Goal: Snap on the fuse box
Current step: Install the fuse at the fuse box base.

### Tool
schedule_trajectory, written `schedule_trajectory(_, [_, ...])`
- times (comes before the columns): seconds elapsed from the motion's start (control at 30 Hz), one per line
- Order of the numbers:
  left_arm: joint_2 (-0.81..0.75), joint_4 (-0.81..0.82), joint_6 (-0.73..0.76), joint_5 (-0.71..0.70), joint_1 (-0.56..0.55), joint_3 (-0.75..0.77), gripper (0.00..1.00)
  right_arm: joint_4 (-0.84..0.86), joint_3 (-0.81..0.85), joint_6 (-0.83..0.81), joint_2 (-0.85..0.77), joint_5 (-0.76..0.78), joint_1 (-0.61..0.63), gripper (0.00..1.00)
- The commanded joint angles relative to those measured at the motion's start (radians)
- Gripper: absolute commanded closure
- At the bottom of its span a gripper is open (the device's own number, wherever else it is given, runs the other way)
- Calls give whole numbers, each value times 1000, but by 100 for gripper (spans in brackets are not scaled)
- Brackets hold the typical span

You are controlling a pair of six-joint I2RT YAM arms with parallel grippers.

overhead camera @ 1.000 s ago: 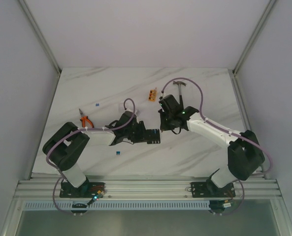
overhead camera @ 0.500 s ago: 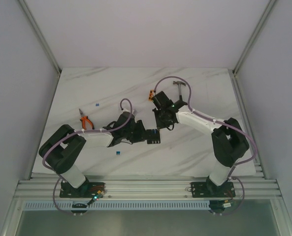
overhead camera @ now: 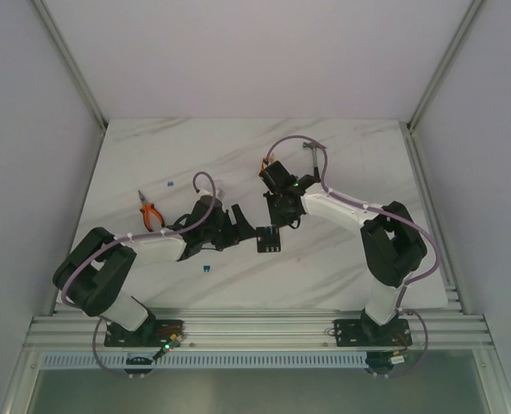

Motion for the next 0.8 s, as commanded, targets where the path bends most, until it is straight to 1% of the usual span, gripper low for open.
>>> schedule_trajectory(0.0, [-17, 20, -9, -15, 8, -14, 13, -15, 46, 17, 24, 27, 8, 100])
schedule_trajectory(0.13, [-11, 21, -11, -11, 8, -14, 8, -17, 48, 29, 33, 39, 11, 100])
schedule_trajectory(0.2, [-14, 20, -13, -14, 8, -17, 0, -17, 48, 36, 35, 45, 14, 100])
schedule_trajectory(0.77, [-14, 21, -16, -15, 9, -21, 0, -23, 41, 60, 43, 95, 23, 100])
